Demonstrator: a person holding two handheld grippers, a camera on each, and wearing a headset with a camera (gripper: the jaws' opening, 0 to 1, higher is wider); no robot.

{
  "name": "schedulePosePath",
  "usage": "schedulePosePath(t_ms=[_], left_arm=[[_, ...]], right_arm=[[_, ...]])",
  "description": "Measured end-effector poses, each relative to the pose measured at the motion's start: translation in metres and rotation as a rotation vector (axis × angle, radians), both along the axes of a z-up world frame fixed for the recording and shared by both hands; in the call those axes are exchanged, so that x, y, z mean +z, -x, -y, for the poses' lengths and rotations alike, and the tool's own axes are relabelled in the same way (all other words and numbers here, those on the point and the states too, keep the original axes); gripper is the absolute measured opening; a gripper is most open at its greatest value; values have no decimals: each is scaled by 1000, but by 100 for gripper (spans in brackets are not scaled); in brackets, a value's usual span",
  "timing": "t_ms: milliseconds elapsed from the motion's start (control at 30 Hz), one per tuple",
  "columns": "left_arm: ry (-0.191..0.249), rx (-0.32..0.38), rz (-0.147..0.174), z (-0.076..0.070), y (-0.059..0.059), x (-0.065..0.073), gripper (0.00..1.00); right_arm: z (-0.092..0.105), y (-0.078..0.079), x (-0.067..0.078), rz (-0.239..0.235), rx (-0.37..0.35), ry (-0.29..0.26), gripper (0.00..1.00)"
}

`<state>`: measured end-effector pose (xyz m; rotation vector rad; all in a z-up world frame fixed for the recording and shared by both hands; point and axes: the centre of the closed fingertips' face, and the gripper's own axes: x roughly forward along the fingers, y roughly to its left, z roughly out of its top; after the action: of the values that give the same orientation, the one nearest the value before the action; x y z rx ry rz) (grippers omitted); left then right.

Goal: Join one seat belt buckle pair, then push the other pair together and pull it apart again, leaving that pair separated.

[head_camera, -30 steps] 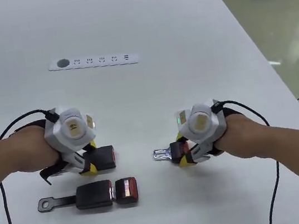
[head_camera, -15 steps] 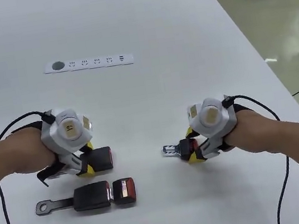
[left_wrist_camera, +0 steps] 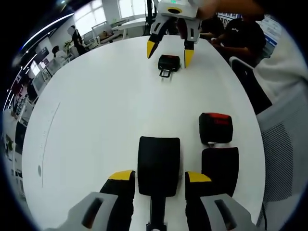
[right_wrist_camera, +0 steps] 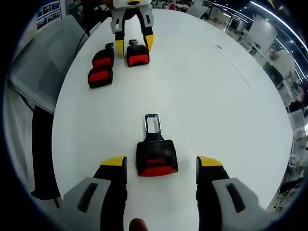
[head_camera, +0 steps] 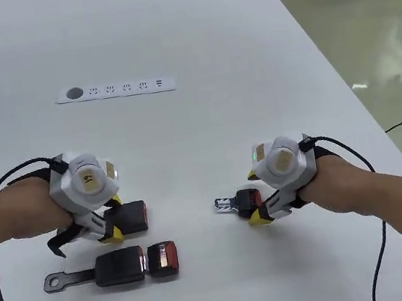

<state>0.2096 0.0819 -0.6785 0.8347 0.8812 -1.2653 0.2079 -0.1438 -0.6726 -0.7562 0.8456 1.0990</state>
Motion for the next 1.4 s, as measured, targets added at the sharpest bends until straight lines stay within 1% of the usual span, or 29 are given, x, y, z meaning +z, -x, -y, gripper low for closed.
schedulePosePath(t_ms=[33,67,100,133,167,233,267,333,400,433,467,533,567,600,633,667,700,767,800,867,933,967,1000,1100,1133,1233,1300,1333,1400], left_arm=[[-4,4,5,-2,2,2,46],[-5,7,26,-6,4,7,49],[0,10,38,-7,6,11,53],[10,21,50,-9,7,15,54],[37,56,71,-9,9,23,55],[71,99,98,-15,10,32,59],[95,133,102,-19,14,38,60],[124,162,108,-25,21,44,64],[158,209,118,-35,29,48,69],[182,243,122,-42,35,50,71],[190,253,121,-43,38,51,71],[238,315,110,-50,50,58,76],[270,345,109,-53,57,65,80],[281,373,113,-57,61,67,83],[289,400,113,-64,67,68,84],[289,404,114,-67,72,68,85],[285,408,116,-75,77,64,86],[276,423,116,-81,88,63,88],[280,436,118,-84,91,64,90],[289,472,123,-93,94,65,92],[302,506,125,-105,96,65,93],[311,519,129,-107,96,66,94],[326,538,133,-109,97,68,95],[342,570,139,-117,99,67,100],[363,582,137,-115,99,69,100],[399,611,141,-118,102,72,100],[396,613,146,-115,105,74,100],[385,615,150,-117,106,72,100],[385,632,146,-122,109,71,100]], right_arm=[[0,2,2,-1,-5,-8,56],[-1,6,6,1,-25,-28,57],[-2,7,9,7,-41,-45,58],[-4,9,13,19,-50,-65,61],[-6,11,19,31,-70,-94,63],[-8,18,27,42,-107,-124,67],[-9,19,25,50,-118,-145,69],[-14,29,33,52,-130,-164,73],[-19,37,38,49,-158,-207,76],[-22,41,42,57,-164,-224,79],[-22,42,42,59,-168,-229,81],[-25,49,47,63,-189,-257,82],[-26,51,49,78,-195,-271,82],[-26,54,49,79,-195,-273,83],[-26,58,48,72,-203,-282,84],[-25,60,48,69,-209,-285,85],[-23,63,47,70,-214,-283,86],[-21,70,46,70,-224,-279,89],[-20,73,46,72,-231,-282,90],[-15,75,45,65,-242,-283,92],[-12,79,48,67,-245,-287,96],[-11,81,50,71,-255,-297,99],[-10,81,52,78,-267,-303,100],[-5,83,54,86,-287,-311,100],[-2,86,56,93,-297,-311,100],[2,90,53,81,-329,-316,100],[3,93,55,77,-336,-323,100],[3,95,56,75,-343,-325,100],[4,96,58,71,-356,-337,100]])
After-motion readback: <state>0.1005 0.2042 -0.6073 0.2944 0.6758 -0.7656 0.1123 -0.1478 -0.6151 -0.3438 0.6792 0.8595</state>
